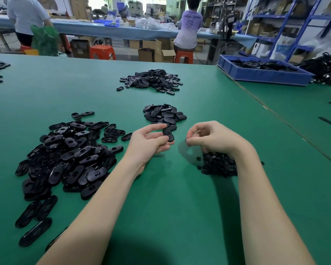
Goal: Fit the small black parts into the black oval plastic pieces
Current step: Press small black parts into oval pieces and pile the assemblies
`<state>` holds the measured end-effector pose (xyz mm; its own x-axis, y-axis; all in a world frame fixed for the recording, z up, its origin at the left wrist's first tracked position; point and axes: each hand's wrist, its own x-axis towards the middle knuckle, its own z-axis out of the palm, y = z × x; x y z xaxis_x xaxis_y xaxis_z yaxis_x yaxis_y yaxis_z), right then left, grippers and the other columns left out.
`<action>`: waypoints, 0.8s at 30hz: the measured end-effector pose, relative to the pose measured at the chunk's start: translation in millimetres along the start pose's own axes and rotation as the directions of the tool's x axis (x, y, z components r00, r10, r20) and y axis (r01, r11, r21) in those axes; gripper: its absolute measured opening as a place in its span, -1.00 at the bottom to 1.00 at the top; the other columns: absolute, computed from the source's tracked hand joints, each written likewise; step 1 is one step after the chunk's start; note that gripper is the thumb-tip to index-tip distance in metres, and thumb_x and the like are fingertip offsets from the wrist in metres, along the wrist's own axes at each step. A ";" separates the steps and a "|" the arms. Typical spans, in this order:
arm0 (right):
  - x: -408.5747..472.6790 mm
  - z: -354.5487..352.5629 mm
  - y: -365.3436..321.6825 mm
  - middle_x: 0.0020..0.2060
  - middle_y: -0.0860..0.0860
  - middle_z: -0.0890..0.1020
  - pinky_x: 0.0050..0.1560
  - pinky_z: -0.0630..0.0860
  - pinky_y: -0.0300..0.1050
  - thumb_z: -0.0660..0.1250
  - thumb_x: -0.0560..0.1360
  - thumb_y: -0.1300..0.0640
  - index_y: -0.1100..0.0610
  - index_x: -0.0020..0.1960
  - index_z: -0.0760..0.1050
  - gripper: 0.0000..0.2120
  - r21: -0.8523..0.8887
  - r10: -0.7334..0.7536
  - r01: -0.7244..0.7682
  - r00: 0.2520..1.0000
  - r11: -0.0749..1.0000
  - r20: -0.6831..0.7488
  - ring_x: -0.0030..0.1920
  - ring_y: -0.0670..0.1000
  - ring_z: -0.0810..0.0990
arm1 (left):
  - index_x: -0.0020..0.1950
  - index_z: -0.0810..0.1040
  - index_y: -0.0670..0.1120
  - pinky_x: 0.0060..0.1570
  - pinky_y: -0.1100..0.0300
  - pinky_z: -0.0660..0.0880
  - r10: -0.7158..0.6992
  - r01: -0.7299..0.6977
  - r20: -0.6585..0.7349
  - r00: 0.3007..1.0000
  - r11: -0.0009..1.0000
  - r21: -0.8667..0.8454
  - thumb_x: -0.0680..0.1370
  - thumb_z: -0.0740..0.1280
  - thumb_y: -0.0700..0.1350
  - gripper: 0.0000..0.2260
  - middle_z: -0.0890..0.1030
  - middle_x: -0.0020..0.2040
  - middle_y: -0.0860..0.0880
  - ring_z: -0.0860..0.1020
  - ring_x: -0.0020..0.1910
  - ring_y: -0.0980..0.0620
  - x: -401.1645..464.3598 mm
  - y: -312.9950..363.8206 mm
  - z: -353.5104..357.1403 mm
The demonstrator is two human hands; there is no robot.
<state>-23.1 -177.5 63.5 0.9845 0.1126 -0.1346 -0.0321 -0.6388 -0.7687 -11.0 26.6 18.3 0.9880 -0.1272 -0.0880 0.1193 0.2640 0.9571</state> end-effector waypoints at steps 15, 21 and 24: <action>3.9 17.4 -7.3 -0.14 0.00 0.73 -0.39 0.25 -0.18 0.48 0.47 0.13 0.01 -0.08 0.62 -0.94 0.297 -0.098 0.108 0.994 0.949 -0.051 -0.45 -0.02 0.43 | 0.03 0.59 -0.16 -0.17 0.25 0.61 0.179 -0.183 0.065 0.982 0.980 0.071 0.44 0.52 -0.36 -0.76 0.70 -0.16 -0.05 0.69 -0.23 0.01 -4.1 2.6 -0.5; 7.2 18.6 -6.9 -0.27 0.00 0.67 -0.44 0.37 -0.35 0.51 0.46 0.15 0.01 -0.16 0.65 -0.93 0.301 -0.098 0.128 0.989 0.945 -0.113 -0.49 -0.03 0.41 | 0.08 0.57 -0.22 -0.16 0.27 0.61 0.186 -0.191 0.075 0.980 0.980 0.060 0.46 0.49 -0.37 -0.76 0.74 -0.15 -0.03 0.72 -0.20 -0.02 -5.4 2.6 -1.2; 8.8 18.1 -6.9 -0.25 0.00 0.70 -0.46 0.36 -0.33 0.51 0.47 0.19 0.05 -0.09 0.65 -0.92 0.345 -0.086 0.114 0.992 0.932 -0.095 -0.50 -0.07 0.36 | 0.07 0.58 -0.22 -0.14 0.23 0.62 0.197 -0.201 0.057 0.979 0.978 0.060 0.47 0.48 -0.37 -0.78 0.74 -0.10 -0.11 0.73 -0.13 -0.07 -4.8 1.9 -1.5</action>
<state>-17.4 -158.4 56.3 0.9955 0.0943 -0.0078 0.0229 -0.3197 -0.9472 -15.3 29.1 20.2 0.9848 -0.1273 0.1184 -0.0874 0.2263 0.9701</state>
